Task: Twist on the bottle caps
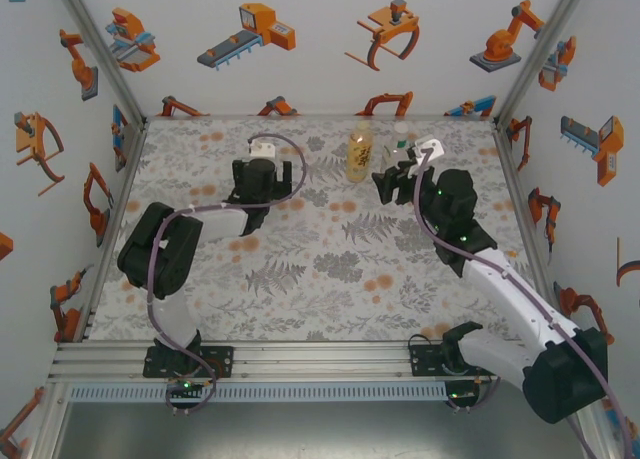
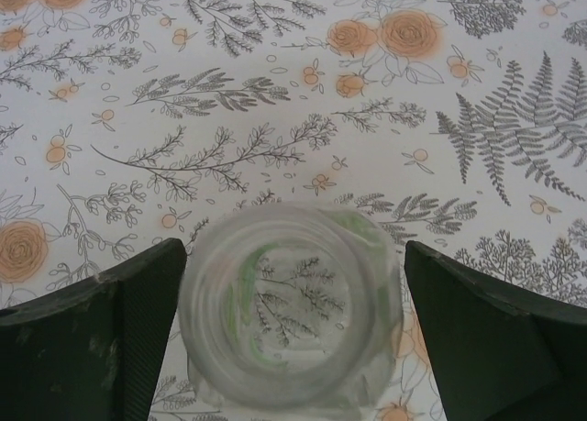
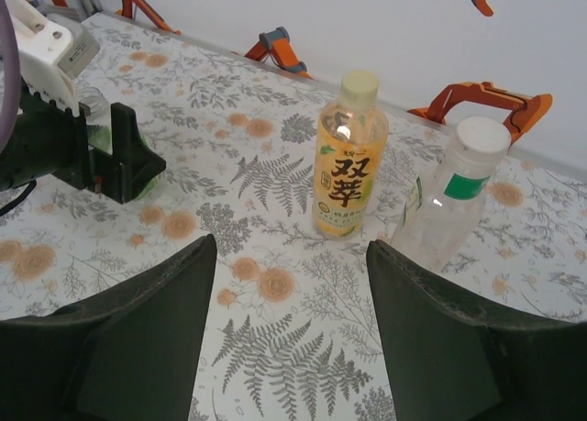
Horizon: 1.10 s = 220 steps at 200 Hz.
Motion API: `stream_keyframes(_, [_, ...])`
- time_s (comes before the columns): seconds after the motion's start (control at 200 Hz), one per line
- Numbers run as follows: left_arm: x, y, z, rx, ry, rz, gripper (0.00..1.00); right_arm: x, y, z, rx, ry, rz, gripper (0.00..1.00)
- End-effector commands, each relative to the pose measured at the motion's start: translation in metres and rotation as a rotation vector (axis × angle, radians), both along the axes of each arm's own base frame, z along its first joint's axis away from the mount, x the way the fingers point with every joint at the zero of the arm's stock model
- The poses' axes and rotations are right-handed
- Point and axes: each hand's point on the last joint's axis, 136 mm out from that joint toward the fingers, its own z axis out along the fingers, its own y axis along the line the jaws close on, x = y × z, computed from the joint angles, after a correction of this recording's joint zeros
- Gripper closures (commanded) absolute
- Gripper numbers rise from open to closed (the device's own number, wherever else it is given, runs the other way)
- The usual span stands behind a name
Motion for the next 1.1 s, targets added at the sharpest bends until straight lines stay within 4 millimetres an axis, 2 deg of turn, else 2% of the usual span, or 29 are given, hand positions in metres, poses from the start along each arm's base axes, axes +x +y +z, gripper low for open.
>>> stream_keyframes(0.0, [0.006,-0.006,0.009,-0.082,-0.062,-0.019,0.07,-0.007,-0.005,-0.005,-0.013,0.012,-0.014,0.38])
stream_keyframes(0.22, [0.005,-0.011,-0.003,-0.089,-0.049,-0.04,0.19,-0.016,-0.008,-0.006,-0.017,0.029,-0.01,0.39])
stream_keyframes(0.35, [0.003,-0.009,-0.009,-0.079,-0.039,-0.037,0.3,-0.021,-0.009,-0.001,-0.018,0.026,-0.008,0.39])
stream_keyframes(0.566, [-0.001,-0.01,-0.007,-0.061,-0.037,-0.06,0.46,-0.026,-0.007,0.002,-0.009,0.039,0.016,0.4])
stream_keyframes(0.676, [-0.007,-0.017,0.004,-0.063,-0.044,-0.121,0.49,-0.03,-0.004,0.003,-0.017,0.04,0.043,0.39])
stream_keyframes(0.771, [-0.016,-0.032,0.015,-0.078,-0.048,-0.231,0.5,-0.034,0.001,0.004,-0.023,0.047,0.08,0.39])
stream_keyframes(0.851, [-0.027,-0.045,0.024,-0.092,-0.028,-0.324,0.59,-0.038,0.007,0.006,-0.021,0.053,0.121,0.38])
stream_keyframes(0.906, [-0.035,-0.052,0.031,-0.104,0.0,-0.382,0.6,-0.041,0.011,0.008,-0.017,0.058,0.15,0.38])
stream_keyframes(0.991, [-0.05,-0.067,0.051,-0.143,0.023,-0.491,0.6,-0.044,0.016,0.011,-0.007,0.065,0.187,0.38])
stream_keyframes(1.096, [-0.073,-0.087,0.084,-0.215,0.027,-0.646,0.61,-0.05,0.022,0.016,-0.005,0.082,0.233,0.37])
